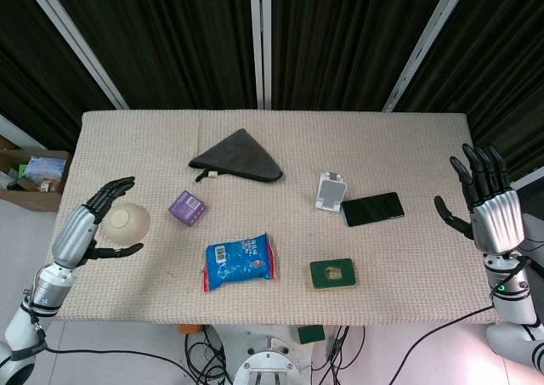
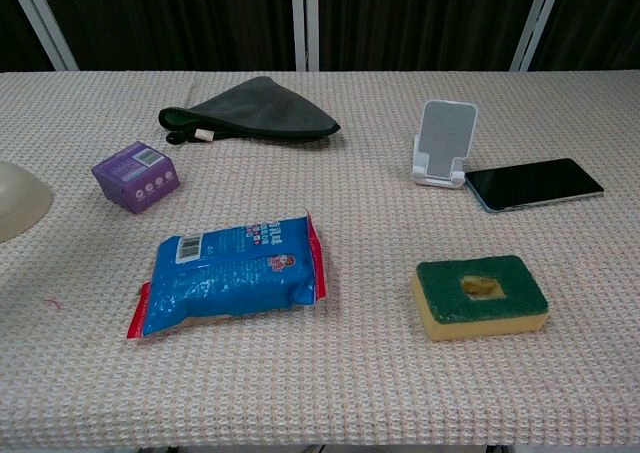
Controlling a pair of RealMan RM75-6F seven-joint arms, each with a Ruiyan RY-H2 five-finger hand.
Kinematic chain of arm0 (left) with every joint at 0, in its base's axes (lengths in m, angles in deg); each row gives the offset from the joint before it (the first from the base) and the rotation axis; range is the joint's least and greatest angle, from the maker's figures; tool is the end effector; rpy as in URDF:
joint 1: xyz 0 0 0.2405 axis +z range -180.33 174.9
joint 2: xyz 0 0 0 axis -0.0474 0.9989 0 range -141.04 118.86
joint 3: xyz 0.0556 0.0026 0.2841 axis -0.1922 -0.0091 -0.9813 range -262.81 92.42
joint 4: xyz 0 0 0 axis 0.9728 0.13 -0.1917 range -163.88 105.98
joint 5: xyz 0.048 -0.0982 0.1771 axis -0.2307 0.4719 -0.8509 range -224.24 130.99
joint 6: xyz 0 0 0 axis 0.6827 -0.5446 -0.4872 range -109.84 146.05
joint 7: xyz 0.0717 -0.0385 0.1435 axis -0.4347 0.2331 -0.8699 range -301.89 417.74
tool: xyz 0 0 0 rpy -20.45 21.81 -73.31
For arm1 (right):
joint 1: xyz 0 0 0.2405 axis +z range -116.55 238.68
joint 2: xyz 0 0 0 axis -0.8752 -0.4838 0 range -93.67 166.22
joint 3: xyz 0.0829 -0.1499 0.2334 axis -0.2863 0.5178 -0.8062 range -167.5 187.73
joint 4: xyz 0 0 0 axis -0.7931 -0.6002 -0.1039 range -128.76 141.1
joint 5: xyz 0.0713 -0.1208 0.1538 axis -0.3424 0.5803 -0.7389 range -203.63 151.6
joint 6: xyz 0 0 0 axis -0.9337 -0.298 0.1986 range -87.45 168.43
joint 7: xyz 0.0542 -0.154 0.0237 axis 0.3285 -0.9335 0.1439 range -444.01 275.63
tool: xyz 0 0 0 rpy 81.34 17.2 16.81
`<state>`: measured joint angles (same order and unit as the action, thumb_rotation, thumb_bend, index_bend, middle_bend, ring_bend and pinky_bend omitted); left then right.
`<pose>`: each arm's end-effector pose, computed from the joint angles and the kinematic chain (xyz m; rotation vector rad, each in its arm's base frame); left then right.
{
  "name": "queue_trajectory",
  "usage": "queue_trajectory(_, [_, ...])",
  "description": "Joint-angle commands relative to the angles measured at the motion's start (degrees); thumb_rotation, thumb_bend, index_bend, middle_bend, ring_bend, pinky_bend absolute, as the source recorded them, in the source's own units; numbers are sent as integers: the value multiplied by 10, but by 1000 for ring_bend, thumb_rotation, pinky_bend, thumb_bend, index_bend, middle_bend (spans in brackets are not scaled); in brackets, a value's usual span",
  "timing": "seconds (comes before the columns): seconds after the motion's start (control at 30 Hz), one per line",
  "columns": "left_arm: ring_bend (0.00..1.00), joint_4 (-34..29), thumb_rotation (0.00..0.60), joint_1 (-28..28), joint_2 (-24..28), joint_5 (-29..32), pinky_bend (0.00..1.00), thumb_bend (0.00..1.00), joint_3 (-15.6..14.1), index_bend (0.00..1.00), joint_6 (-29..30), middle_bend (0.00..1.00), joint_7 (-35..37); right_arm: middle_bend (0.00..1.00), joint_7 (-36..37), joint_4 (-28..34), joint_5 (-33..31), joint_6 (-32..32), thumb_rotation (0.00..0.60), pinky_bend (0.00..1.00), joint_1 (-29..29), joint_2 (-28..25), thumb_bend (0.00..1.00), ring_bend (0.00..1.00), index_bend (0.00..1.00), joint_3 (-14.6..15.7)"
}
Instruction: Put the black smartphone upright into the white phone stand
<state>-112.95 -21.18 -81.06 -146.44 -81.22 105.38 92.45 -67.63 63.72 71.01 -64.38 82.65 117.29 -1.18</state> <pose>-0.2640 0.2748 0.1444 -1.5591 -1.1073 -1.6127 -0.2816 -0.3099 0.1820 1.3983 -0.2830 1.4958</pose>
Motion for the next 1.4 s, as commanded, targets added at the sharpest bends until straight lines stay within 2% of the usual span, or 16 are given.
queue_trajectory(0.03, [105, -10, 600, -11, 0, -9, 260, 65, -4, 98, -15, 90, -13, 0, 1, 6, -1, 2, 600, 0, -3, -4, 369, 0, 0, 3])
queue_trajectory(0.2, [105, -9, 600, -9, 2, -7, 257, 66, -12, 98, -15, 90, -27, 0, -1, 16, -3, 27, 600, 0, -4, -12, 368, 0, 0, 17])
queue_trajectory(0.3, [105, -11, 600, -3, 3, -3, 257, 64, -14, 98, -10, 90, -66, 0, -10, 29, -1, 55, 600, 0, -4, -21, 357, 0, 0, 33])
queue_trajectory(0.4, [106, -5, 600, 10, 1, 13, 261, 33, -6, 99, -7, 90, -206, 0, -22, 54, -5, 103, 600, 0, -2, -30, 328, 0, 0, 53])
queue_trajectory(0.47, [104, -5, 600, 21, -5, 23, 261, 2, -1, 100, -4, 90, -335, 0, -63, 94, -21, 172, 600, 0, 4, -52, 300, 0, 0, 68])
queue_trajectory(0.57, [94, -27, 600, 33, -8, 36, 254, 0, -6, 99, -7, 90, -406, 0, -174, 179, -75, 308, 600, 0, 23, -99, 265, 0, 0, 83])
queue_trajectory(0.67, [93, -47, 600, 41, -4, 39, 254, 0, -15, 98, -8, 89, -407, 0, -264, 240, -132, 410, 600, 0, 50, -120, 246, 0, 0, 83])
queue_trajectory(0.73, [93, -52, 600, 45, -4, 35, 253, 0, -20, 98, -5, 88, -404, 0, -320, 259, -174, 471, 600, 0, 71, -122, 246, 0, 0, 78])
queue_trajectory(0.83, [93, -54, 600, 47, -1, 33, 253, 0, -25, 98, -6, 88, -394, 0, -387, 264, -219, 524, 600, 0, 99, -110, 246, 0, 0, 71])
queue_trajectory(0.93, [93, -53, 600, 47, 2, 37, 252, 0, -25, 98, -9, 88, -391, 0, -443, 258, -246, 554, 600, 0, 122, -92, 246, 0, 0, 69])
queue_trajectory(1.13, [93, -54, 600, 46, 5, 42, 252, 0, -25, 98, -15, 88, -389, 0, -503, 235, -331, 618, 600, 0, 167, -63, 274, 0, 0, 62])
queue_trajectory(1.4, [87, -42, 600, 46, 1, 42, 252, 0, -24, 98, -12, 70, -378, 0, -524, 217, -390, 655, 600, 0, 206, -45, 297, 0, 0, 64])
